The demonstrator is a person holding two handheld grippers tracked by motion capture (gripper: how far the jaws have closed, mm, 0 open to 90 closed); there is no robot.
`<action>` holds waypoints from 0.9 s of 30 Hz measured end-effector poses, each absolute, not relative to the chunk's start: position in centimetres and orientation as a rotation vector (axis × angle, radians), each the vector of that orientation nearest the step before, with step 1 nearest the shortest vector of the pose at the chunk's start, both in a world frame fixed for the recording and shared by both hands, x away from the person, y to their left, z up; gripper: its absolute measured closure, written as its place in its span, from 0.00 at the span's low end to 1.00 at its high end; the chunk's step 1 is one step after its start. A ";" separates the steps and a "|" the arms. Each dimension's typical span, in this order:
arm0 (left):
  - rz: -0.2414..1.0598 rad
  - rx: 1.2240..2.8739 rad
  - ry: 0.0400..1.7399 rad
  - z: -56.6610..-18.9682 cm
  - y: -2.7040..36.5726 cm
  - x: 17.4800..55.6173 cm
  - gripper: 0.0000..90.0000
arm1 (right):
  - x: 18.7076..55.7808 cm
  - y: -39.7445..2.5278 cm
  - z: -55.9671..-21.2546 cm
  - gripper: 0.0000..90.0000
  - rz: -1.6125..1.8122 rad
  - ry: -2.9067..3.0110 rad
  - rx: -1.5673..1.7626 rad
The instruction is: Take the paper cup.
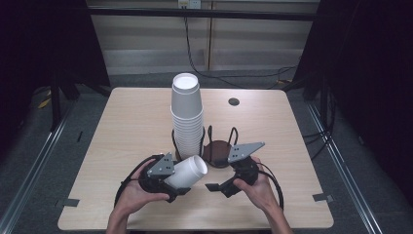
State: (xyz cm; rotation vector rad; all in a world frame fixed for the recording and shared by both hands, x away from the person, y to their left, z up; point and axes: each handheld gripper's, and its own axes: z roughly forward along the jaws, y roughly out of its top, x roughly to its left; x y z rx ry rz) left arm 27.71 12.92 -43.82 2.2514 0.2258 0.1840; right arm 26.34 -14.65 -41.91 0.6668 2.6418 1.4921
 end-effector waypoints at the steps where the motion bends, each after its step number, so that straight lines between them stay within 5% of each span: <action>1: 0.176 2.259 0.213 -43.7 12.8 27.7 0.18 | 26.3 -14.7 -41.9 0.15 1.476 2.651 0.666; 27: 0.161 2.417 0.074 -43.8 10.2 27.2 0.18 | 26.5 -14.0 -42.5 0.16 1.177 2.866 0.553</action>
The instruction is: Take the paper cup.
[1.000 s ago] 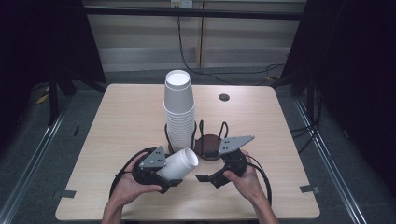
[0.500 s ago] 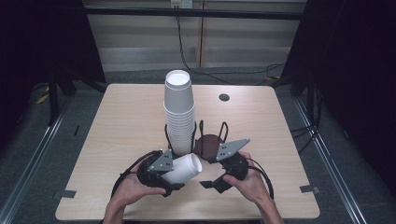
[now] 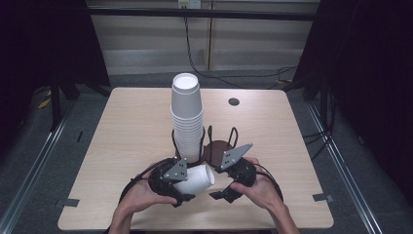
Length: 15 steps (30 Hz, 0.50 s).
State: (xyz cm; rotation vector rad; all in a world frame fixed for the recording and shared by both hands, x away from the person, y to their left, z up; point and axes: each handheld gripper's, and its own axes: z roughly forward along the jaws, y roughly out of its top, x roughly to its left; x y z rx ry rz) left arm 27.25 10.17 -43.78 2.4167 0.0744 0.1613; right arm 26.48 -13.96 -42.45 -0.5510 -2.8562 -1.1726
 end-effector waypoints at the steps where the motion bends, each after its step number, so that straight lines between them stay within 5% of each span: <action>1: 0.154 2.420 0.078 -43.8 10.1 27.2 0.18 | 26.5 -13.9 -42.5 0.16 -1.168 -2.861 -0.548; 15: 0.140 2.468 0.000 -43.9 8.8 26.4 0.18 | 27.2 -12.7 -42.9 0.16 -0.998 -2.882 -0.456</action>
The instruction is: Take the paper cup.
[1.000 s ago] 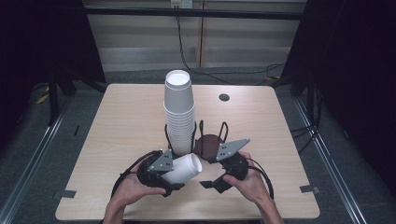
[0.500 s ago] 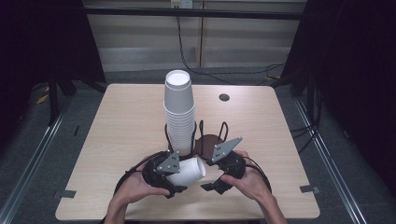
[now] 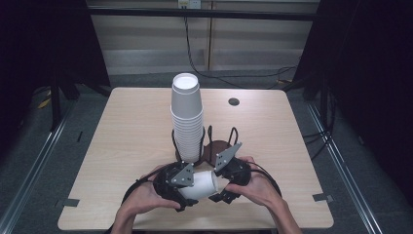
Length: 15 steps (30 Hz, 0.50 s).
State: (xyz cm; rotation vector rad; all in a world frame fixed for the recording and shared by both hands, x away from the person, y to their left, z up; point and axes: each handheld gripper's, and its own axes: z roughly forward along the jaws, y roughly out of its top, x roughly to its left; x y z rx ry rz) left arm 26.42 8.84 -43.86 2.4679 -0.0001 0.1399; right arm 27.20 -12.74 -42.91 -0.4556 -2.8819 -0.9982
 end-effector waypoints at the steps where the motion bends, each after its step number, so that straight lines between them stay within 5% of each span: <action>1: 0.144 2.477 -0.011 -43.9 8.8 26.4 0.18 | 27.2 -12.6 -43.0 0.16 -0.983 -2.883 -0.451; 15: 0.111 2.496 -0.025 -44.5 7.9 26.1 0.18 | 27.5 -11.5 -43.5 0.21 -0.898 -2.867 -0.375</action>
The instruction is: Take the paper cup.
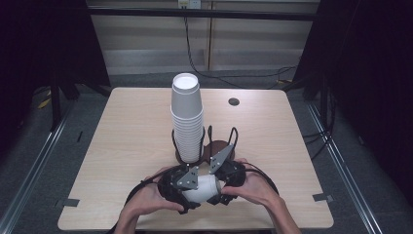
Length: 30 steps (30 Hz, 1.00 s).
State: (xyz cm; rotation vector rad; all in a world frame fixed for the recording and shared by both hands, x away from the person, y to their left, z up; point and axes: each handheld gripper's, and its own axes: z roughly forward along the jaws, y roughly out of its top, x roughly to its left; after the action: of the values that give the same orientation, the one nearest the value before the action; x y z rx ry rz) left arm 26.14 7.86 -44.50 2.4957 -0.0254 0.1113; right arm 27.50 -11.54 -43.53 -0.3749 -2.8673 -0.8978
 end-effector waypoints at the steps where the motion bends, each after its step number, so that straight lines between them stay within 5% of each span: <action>1: 0.112 2.498 -0.027 -44.5 7.8 26.1 0.18 | 27.5 -11.5 -43.5 0.21 -0.901 -2.863 -0.371; 30: 0.120 2.446 -0.067 -44.4 8.1 26.1 0.17 | 27.6 -11.4 -43.2 0.27 -0.914 -2.833 -0.323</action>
State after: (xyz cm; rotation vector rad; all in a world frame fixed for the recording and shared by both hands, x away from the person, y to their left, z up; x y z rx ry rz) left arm 26.11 8.07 -44.44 2.4459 -0.0670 0.1202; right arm 27.63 -11.41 -43.25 -0.3234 -2.8330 -0.9136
